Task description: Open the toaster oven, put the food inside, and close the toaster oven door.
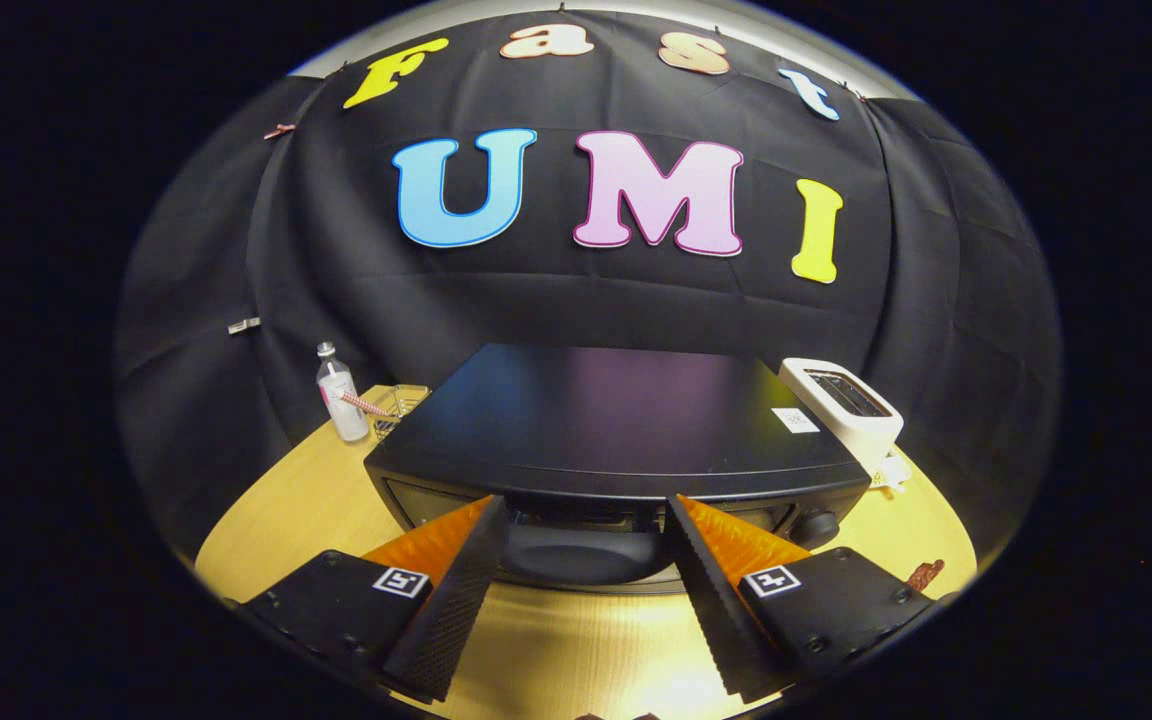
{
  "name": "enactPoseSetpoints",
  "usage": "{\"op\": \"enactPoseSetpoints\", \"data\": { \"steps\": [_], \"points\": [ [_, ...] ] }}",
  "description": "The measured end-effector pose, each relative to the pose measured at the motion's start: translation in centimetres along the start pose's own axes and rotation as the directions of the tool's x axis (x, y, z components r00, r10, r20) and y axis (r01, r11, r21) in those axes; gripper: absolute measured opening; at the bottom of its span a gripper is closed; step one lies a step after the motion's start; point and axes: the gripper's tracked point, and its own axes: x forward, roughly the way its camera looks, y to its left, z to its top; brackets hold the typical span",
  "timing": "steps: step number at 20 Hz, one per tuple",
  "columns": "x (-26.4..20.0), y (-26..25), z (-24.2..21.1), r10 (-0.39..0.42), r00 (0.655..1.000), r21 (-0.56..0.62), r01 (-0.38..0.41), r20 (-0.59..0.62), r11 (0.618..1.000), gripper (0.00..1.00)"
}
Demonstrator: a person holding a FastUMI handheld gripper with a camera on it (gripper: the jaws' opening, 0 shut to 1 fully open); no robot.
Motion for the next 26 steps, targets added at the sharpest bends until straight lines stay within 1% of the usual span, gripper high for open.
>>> {"op": "enactPoseSetpoints", "data": {
  "steps": [3,5,7,13,17,26],
  "points": [
    [0.7,-0.2,0.0,-0.016,1.0,0.032,0.017,-0.016,0.999,0.98],
    [0.4,-0.3,0.1,-0.046,0.999,0.026,0.046,-0.01,0.999,0.98],
    [0.6,-0.3,0.1,-0.053,0.999,0.021,0.053,-0.004,0.998,0.98],
    [-1.3,0.0,-1.5,-0.028,0.999,0.018,0.028,-0.02,0.999,0.98],
    [-3.6,0.1,-3.4,-0.014,0.999,0.034,0.016,-0.05,0.999,0.98],
    [-7.4,0.4,-9.9,-0.012,0.988,-0.014,0.01,-0.153,1.0,0.96]
  ]
}}
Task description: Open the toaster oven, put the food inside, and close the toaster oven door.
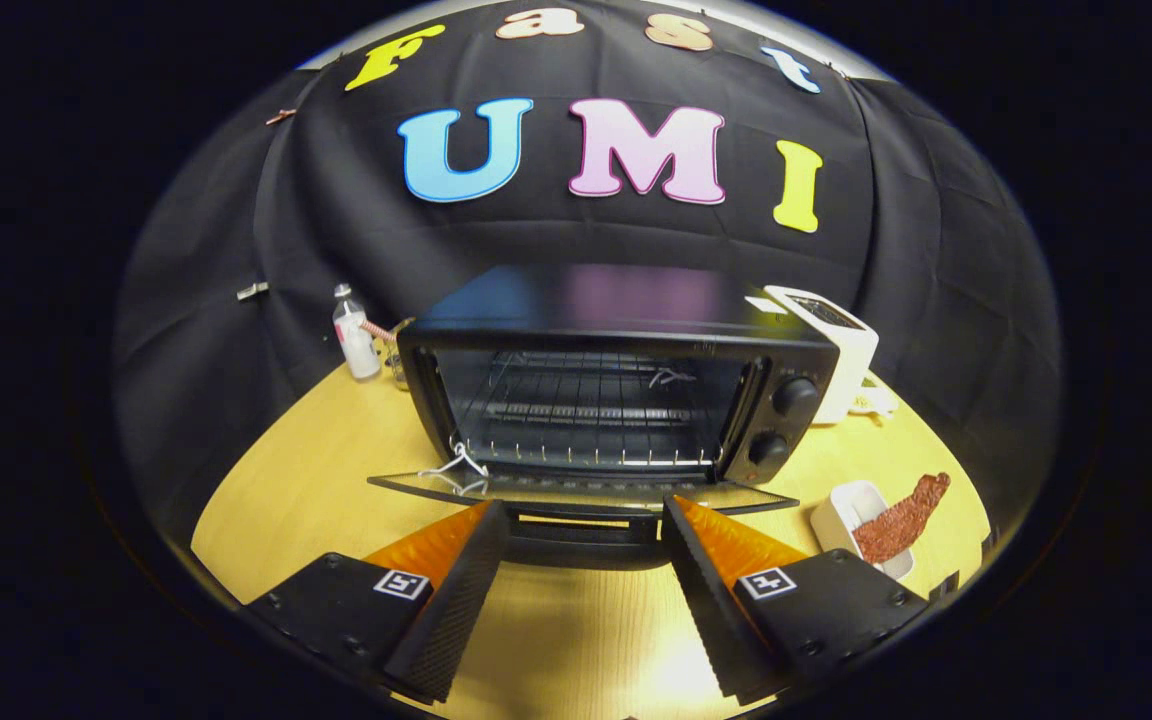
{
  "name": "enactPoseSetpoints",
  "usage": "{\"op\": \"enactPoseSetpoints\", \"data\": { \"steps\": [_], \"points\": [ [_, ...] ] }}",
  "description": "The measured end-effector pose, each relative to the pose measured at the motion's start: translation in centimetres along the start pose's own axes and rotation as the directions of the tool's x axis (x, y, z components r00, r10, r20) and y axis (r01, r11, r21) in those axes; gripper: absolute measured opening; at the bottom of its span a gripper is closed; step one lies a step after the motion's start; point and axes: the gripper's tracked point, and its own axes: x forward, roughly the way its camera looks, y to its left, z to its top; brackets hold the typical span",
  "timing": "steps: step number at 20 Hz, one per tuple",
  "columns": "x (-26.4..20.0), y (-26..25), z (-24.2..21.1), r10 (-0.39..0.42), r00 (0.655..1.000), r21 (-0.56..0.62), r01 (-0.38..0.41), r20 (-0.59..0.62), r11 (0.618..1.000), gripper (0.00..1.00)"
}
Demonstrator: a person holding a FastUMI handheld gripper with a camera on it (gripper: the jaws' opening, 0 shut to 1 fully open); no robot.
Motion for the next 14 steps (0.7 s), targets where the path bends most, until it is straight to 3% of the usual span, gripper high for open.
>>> {"op": "enactPoseSetpoints", "data": {
  "steps": [6,14],
  "points": [
    [-0.7,-0.7,-5.6,0.003,0.993,0.022,0.0,-0.118,1.0,0.98],
    [-5.1,-7.3,-0.3,-0.062,0.998,0.044,0.063,-0.022,0.997,0.98]
  ]
}}
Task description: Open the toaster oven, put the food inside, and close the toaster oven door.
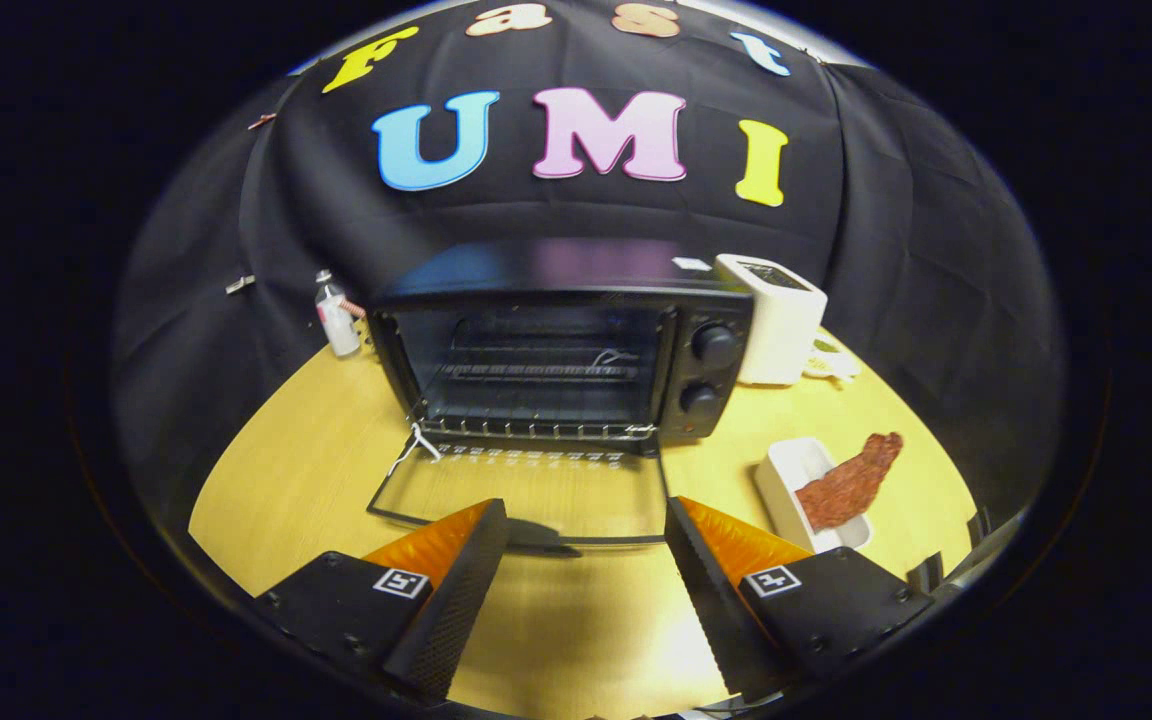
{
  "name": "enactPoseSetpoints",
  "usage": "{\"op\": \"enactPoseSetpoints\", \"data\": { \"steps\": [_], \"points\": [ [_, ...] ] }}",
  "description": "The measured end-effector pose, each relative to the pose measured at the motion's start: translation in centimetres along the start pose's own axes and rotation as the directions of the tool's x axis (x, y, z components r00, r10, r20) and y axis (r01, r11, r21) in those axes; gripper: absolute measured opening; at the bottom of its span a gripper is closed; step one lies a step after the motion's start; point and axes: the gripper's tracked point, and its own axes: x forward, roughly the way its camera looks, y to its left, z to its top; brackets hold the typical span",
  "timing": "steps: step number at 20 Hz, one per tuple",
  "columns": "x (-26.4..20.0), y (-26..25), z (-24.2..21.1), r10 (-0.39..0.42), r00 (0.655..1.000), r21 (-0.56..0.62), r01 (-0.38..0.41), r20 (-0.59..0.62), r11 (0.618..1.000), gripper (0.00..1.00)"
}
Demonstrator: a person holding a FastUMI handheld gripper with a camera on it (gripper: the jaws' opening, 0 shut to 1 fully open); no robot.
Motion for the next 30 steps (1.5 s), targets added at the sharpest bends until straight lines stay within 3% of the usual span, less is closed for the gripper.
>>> {"op": "enactPoseSetpoints", "data": {
  "steps": [7,10,17,23,28,29,30],
  "points": [
    [-1.5,-11.9,5.2,-0.15,0.987,0.074,0.145,0.063,0.987,0.98],
    [-0.5,-16.6,5.4,-0.172,0.984,0.052,0.169,0.05,0.984,0.98],
    [2.6,-25.1,1.8,-0.152,0.986,0.151,0.161,-0.069,0.975,0.98],
    [6.9,-26.1,-2.8,0.021,0.975,0.325,0.053,-0.221,0.944,0.99],
    [9.3,-24.9,-4.7,0.178,0.938,0.443,-0.029,-0.298,0.896,0.97],
    [9.6,-24.8,-4.7,0.195,0.935,0.455,-0.041,-0.297,0.89,0.94],
    [9.8,-24.5,-4.6,0.215,0.93,0.471,-0.052,-0.299,0.881,0.78]
  ]
}}
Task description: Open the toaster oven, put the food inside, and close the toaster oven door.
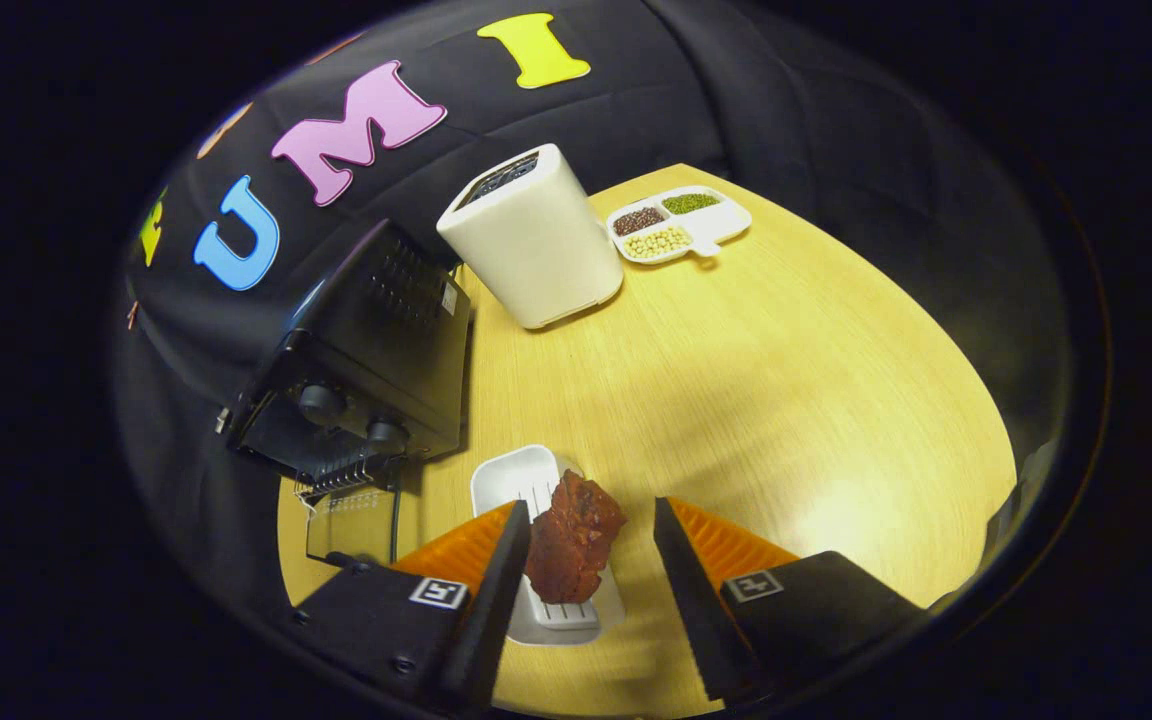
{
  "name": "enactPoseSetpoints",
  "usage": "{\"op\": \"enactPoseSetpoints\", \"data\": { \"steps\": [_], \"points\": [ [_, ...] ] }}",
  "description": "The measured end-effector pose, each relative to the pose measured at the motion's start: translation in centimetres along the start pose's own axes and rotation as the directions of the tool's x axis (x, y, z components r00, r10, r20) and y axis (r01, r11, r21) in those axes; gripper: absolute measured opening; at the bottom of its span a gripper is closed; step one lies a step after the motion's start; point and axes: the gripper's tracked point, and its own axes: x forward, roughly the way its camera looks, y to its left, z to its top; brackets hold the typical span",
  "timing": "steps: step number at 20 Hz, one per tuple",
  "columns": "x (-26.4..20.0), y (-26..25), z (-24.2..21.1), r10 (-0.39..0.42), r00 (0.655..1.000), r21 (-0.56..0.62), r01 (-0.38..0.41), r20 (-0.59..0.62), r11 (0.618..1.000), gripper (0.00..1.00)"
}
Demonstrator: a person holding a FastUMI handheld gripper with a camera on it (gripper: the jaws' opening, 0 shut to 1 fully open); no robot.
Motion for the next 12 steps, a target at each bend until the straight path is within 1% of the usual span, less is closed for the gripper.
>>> {"op": "enactPoseSetpoints", "data": {
  "steps": [1,4,6,7,9,10,12],
  "points": [
    [-0.2,0.3,0.1,0.022,1.0,0.015,-0.022,-0.008,1.0,0.73],
    [-0.2,0.1,1.0,0.029,0.999,0.04,-0.03,0.02,0.999,0.44],
    [-0.3,0.1,1.1,0.031,0.999,0.051,-0.032,0.014,0.998,0.35],
    [-0.3,0.2,1.0,0.035,0.999,0.06,-0.036,0.012,0.998,0.34],
    [-0.8,0.9,1.4,0.056,0.998,0.086,-0.059,0.03,0.995,0.21],
    [-0.8,0.9,1.8,0.049,0.998,0.081,-0.052,0.047,0.995,0.17],
    [-2.3,1.0,2.5,0.018,0.995,0.062,-0.024,0.095,0.998,0.15]
  ]
}}
